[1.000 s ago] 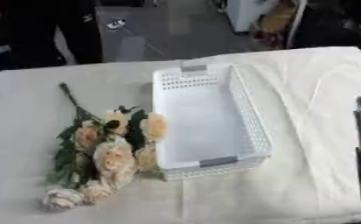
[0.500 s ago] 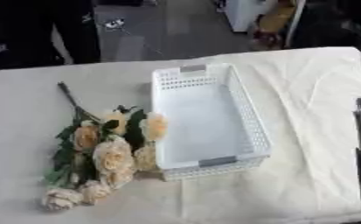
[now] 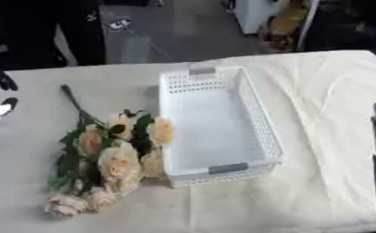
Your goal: Pick up objects on the table and place them in the box.
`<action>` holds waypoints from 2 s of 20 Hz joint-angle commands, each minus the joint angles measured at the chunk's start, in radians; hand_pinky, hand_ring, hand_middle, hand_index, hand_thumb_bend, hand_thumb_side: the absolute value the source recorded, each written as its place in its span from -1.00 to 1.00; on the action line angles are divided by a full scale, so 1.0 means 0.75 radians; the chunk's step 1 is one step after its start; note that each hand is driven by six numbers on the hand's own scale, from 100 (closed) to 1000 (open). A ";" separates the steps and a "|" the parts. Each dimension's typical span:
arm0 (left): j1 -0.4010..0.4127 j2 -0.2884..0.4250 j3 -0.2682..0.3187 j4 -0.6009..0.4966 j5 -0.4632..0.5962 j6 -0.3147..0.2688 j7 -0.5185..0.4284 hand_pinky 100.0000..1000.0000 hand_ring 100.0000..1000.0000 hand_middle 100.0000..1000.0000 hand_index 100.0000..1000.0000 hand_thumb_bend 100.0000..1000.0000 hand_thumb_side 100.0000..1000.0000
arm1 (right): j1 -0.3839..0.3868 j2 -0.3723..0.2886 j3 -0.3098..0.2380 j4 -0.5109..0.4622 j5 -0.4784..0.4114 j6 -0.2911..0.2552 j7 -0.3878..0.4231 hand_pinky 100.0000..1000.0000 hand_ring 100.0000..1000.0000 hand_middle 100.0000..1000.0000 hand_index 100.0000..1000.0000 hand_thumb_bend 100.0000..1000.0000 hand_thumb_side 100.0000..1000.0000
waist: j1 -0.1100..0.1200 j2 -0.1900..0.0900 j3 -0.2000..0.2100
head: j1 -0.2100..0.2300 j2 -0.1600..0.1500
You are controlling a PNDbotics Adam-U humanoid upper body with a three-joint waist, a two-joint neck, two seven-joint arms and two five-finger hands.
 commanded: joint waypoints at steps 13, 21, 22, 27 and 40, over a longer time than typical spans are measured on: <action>-0.058 -0.106 -0.135 -0.108 0.065 -0.105 -0.032 0.30 0.33 0.35 0.60 -0.52 0.33 | -0.024 -0.011 -0.009 -0.021 0.003 -0.006 -0.002 0.16 0.54 0.46 0.73 -1.00 0.24 | 0.001 -0.004 -0.007 | 0.007 -0.002; -0.034 -0.149 -0.106 -0.004 -0.072 -0.128 -0.001 0.30 0.34 0.34 0.59 -0.41 0.33 | -0.037 -0.006 -0.006 -0.021 0.003 -0.010 -0.001 0.16 0.54 0.46 0.73 -1.00 0.23 | -0.007 0.007 -0.019 | 0.005 -0.002; -0.032 -0.157 -0.100 0.022 -0.094 -0.134 0.007 0.30 0.34 0.34 0.58 -0.41 0.34 | -0.039 -0.004 -0.006 -0.021 0.002 -0.011 -0.001 0.16 0.54 0.46 0.73 -1.00 0.24 | -0.009 0.009 -0.022 | 0.004 -0.002; -0.024 -0.198 -0.066 0.151 -0.195 -0.158 0.056 0.30 0.34 0.33 0.58 -0.38 0.33 | -0.049 0.005 -0.006 -0.021 -0.001 -0.013 -0.003 0.16 0.54 0.46 0.73 -1.00 0.22 | -0.019 0.024 -0.041 | 0.004 -0.002; -0.041 -0.237 -0.051 0.223 -0.320 -0.225 0.185 0.32 0.38 0.36 0.58 -0.35 0.24 | -0.064 0.014 -0.002 -0.021 -0.006 -0.020 0.003 0.16 0.53 0.45 0.73 -1.00 0.24 | -0.028 0.041 -0.061 | 0.002 -0.002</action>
